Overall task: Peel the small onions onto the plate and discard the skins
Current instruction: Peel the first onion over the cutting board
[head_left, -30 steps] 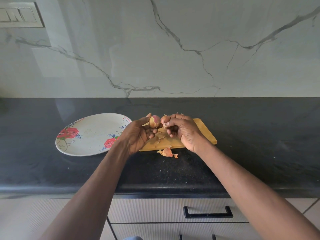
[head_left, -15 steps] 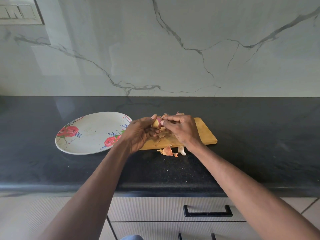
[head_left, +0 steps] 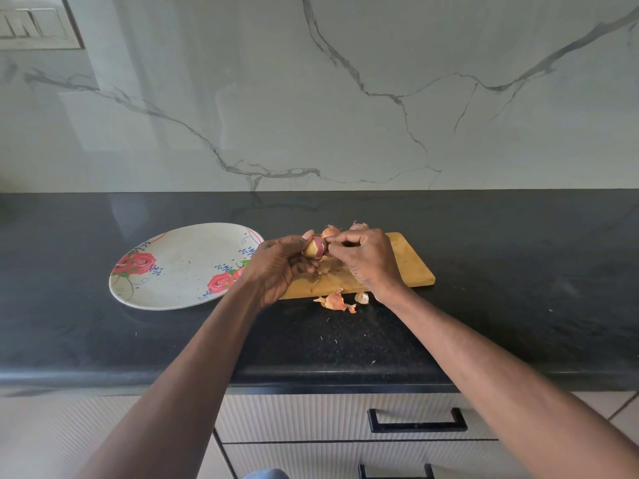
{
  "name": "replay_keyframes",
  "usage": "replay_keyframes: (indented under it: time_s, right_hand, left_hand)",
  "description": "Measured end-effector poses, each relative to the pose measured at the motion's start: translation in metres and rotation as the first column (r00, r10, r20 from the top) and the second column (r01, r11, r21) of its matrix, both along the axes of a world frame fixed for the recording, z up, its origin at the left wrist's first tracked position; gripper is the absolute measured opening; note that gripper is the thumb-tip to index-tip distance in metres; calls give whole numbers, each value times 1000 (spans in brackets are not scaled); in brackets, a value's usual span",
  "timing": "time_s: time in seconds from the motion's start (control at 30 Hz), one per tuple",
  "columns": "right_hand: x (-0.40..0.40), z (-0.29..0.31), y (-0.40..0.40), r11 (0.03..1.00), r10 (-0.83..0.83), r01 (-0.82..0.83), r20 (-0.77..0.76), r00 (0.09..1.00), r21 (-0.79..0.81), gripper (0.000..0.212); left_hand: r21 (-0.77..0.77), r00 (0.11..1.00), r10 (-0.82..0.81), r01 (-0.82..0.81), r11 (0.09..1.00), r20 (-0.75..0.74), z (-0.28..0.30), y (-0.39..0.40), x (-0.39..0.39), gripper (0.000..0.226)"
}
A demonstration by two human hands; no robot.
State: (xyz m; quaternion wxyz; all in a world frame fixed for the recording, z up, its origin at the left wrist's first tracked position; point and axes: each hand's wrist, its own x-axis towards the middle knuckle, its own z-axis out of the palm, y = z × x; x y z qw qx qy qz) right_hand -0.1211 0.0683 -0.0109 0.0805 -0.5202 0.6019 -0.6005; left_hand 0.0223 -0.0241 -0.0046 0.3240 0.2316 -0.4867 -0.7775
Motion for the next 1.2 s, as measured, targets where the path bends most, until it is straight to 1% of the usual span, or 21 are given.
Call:
replay_keyframes:
  time_s: [0.13, 0.2, 0.33, 0.47, 0.63, 0.7, 0.8, 0.9, 0.97, 1.03, 1.13, 1.2]
  right_hand:
    - [2, 1, -1, 1000, 15, -15, -6, 1000, 0, 5]
    - [2, 1, -2, 1000, 1, -1, -23, 1000, -1, 8]
    - [2, -2, -4, 999, -38, 38, -7, 999, -5, 9]
    - [5, 1, 0, 999, -53, 53, -8, 999, -1, 11]
    - [3, 0, 0, 997, -70, 68, -109, 992, -30, 5]
    - [3, -1, -1, 996, -89, 86, -137, 986, -30, 5]
    - [4, -5, -2, 991, -122, 109, -194, 973, -74, 1]
    - [6, -8, -3, 987, -151, 133, -268, 951, -86, 12]
    - [7, -8, -4, 987, -160, 144, -300, 940, -75, 18]
    - [8, -9, -5, 988, -150, 136, -295, 944, -70, 21]
    - [10, -7, -5, 992, -126, 116, -259, 958, -53, 28]
    - [12, -6, -5, 994, -110, 104, -232, 967, -36, 26]
  left_hand:
    - [-6, 1000, 4, -4, 1000, -10, 0, -2, 0, 16]
    - [-15, 1000, 5, -5, 1000, -10, 0, -1, 0, 16]
    - [-12, 1000, 12, -12, 1000, -2, 0, 0, 0, 16]
    - [4, 1000, 8, -8, 1000, -27, 0, 0, -1, 17]
    - [15, 997, 27, -26, 1000, -77, 1, 0, -1, 16]
    - [10, 997, 23, -23, 1000, -76, 0, 0, -1, 15]
    - [0, 998, 23, -23, 1000, -64, -1, -1, -2, 14]
    - [-25, 999, 13, -14, 1000, -41, -2, -1, -2, 15]
    - [-52, 1000, -6, 5, 999, -27, -3, -1, -2, 21]
    - [-82, 1000, -23, 22, 996, -10, -5, -3, -3, 27]
    - [-109, 999, -41, 41, 993, 9, -6, -3, -3, 28]
    - [-110, 999, -42, 42, 993, 6, -6, -3, -4, 29]
